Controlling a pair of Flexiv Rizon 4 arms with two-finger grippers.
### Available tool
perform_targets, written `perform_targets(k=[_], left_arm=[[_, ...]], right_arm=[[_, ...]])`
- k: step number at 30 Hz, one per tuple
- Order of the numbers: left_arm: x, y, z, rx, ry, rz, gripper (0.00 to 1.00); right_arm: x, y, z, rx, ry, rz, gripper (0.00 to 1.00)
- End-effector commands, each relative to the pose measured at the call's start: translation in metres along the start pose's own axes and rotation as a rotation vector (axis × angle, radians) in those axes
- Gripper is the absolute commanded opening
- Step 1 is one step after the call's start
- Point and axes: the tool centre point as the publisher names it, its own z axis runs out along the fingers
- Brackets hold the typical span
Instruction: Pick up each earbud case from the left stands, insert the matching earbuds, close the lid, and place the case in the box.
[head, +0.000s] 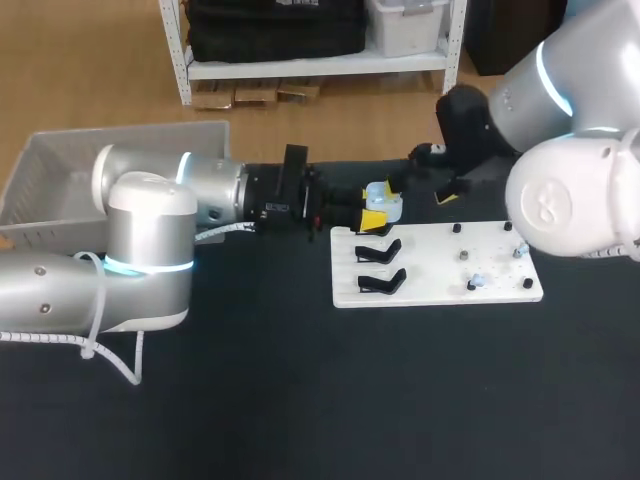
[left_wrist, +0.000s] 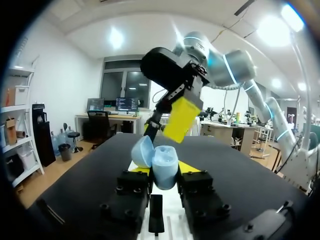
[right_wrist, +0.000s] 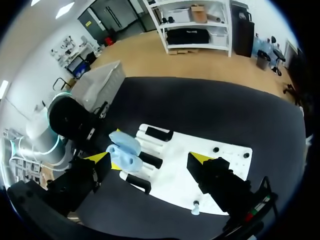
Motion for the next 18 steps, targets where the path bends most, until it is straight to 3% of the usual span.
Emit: perform_targets(k=[1, 11, 18], left_arm=[[0.001, -0.001, 0.0, -0.004, -0.002, 0.002, 0.0], [0.001, 0.0, -0.001, -0.014, -0.008, 0.013, 0.0], [-0.002, -0.001, -0.002, -0.035, -0.01, 0.079, 0.0]], right_arm=[[0.0, 0.002, -0.016, 0.023, -0.02, -0.028, 1.0], [0.013, -0.028, -0.058, 0.159, 0.027, -0.137, 1.0], [0.029, -0.058, -0.066, 0.237, 0.089, -0.142, 1.0]])
